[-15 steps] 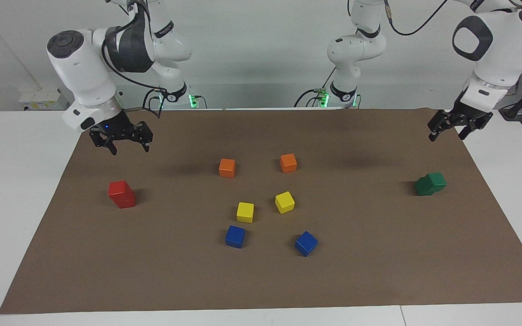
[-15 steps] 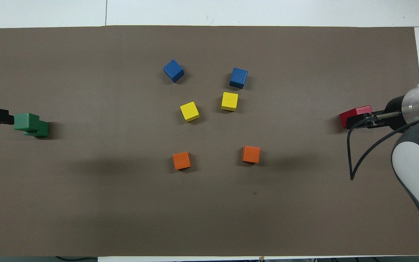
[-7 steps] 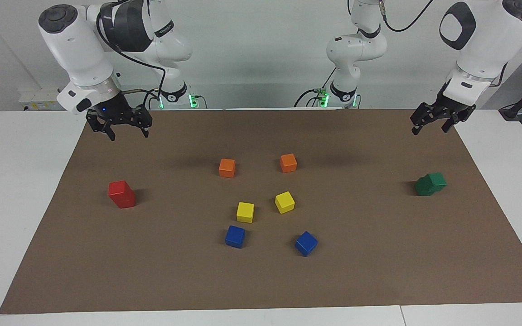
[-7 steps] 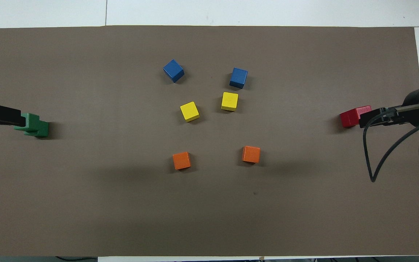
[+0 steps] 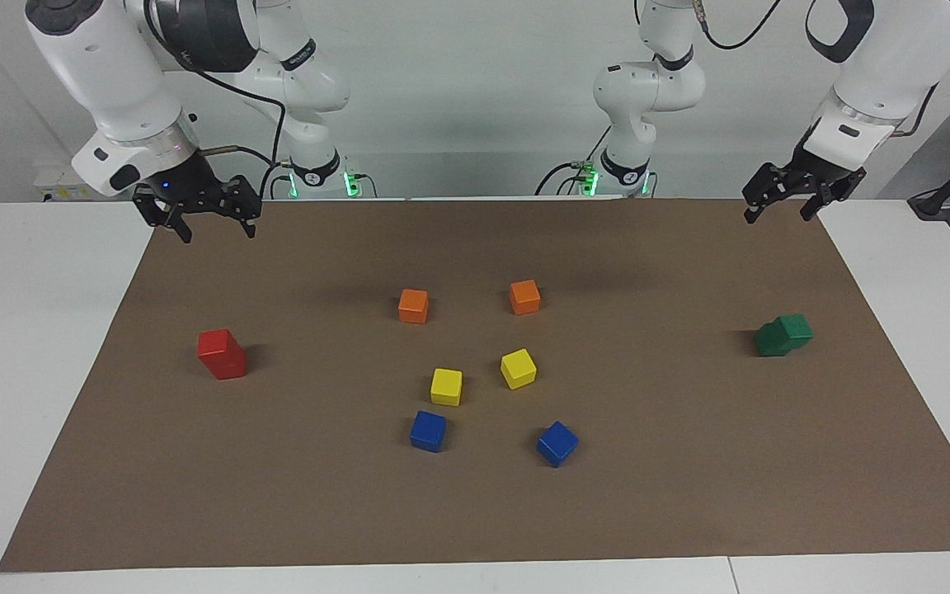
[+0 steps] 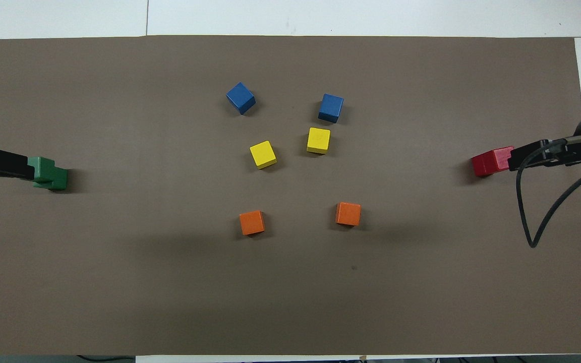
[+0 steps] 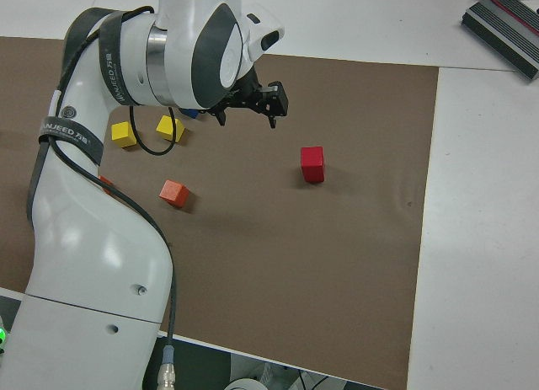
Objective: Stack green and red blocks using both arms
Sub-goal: 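Open both grippers and draw them back from the stacked blocks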
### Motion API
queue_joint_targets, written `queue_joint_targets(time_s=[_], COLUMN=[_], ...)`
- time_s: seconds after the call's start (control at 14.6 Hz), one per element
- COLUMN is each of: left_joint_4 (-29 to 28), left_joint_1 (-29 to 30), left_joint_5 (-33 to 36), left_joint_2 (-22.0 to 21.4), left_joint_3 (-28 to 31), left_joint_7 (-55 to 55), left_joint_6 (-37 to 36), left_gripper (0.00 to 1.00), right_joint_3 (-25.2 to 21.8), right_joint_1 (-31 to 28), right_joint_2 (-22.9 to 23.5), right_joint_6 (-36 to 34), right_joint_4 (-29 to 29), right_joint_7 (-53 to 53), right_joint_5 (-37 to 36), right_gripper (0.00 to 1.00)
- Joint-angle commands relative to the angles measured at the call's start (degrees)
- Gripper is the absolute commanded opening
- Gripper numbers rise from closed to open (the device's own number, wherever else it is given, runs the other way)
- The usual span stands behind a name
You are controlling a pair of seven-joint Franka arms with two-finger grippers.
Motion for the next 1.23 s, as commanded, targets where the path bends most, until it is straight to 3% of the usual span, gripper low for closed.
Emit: queue_joint_targets(time_s=[0.0, 0.14, 0.27, 1.16], left_joint_4=[0.7, 1.3, 2.4, 2.2], left_joint_1=[-2.0, -2.4, -2.0, -2.6], left_joint_5=[0.8, 0.8, 0.7, 1.4], left_joint_2=[1.5, 1.5, 1.3, 0.9], left_joint_3=[1.0, 1.0, 0.7, 1.1], left_joint_7=[-0.9, -0.9, -0.9, -0.4], left_joint_6=[1.8, 1.3, 0.7, -0.3], left_gripper=[1.00, 1.00, 1.00, 1.00], right_joint_3=[0.5, -1.3, -7.2, -8.8], right_joint_1=[-0.8, 3.5, 8.7, 9.6], right_joint_2=[1.2, 2.7, 2.4, 2.4], right_joint_6=[-2.0, -2.3, -2.3, -4.3], right_joint_4=[3.5, 3.8, 3.8, 4.5], right_joint_7=[1.2, 1.3, 2.5, 3.0], right_joint_5=[-0.1, -0.1, 0.0, -0.1], right_gripper=[1.00, 1.00, 1.00, 1.00])
